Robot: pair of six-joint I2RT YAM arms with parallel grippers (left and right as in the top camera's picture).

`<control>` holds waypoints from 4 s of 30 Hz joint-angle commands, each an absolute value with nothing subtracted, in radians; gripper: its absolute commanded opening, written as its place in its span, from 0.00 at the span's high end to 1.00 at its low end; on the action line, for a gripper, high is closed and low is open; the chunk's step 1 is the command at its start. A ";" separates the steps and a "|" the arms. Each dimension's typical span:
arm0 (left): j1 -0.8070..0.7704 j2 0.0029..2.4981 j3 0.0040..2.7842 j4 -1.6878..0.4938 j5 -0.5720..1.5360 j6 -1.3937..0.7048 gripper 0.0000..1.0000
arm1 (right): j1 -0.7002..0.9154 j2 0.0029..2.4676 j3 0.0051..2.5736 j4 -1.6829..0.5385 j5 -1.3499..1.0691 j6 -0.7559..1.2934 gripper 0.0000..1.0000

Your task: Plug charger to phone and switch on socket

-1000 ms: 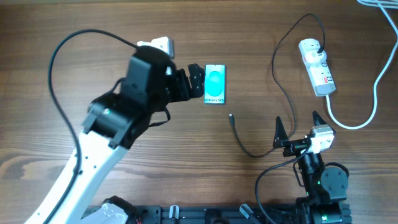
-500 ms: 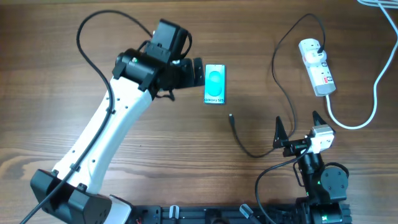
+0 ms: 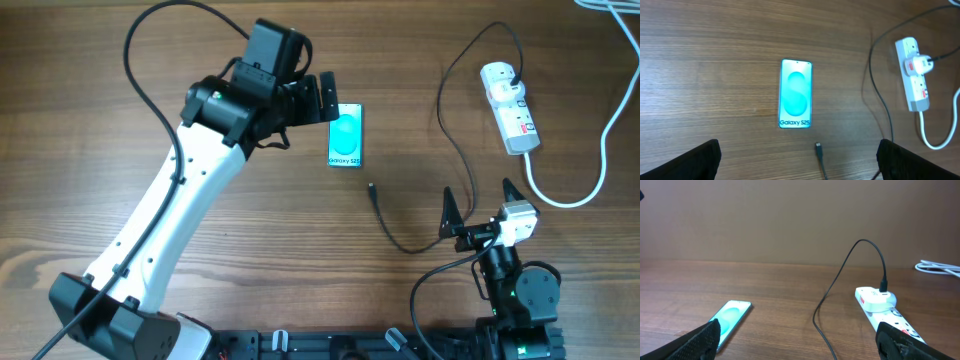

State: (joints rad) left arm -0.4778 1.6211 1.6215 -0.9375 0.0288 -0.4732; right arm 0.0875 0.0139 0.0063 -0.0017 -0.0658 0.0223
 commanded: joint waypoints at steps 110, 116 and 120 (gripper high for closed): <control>-0.571 2.313 1.805 -0.718 -0.058 -0.479 0.00 | 0.092 0.014 0.006 0.000 -0.056 0.029 0.00; -0.595 2.339 1.805 -0.722 -0.058 -0.478 0.00 | 0.092 0.014 0.006 0.000 -0.056 0.028 0.00; -0.609 2.355 1.805 -0.735 -0.076 -0.478 0.00 | 0.092 0.014 0.005 0.000 -0.056 0.028 0.00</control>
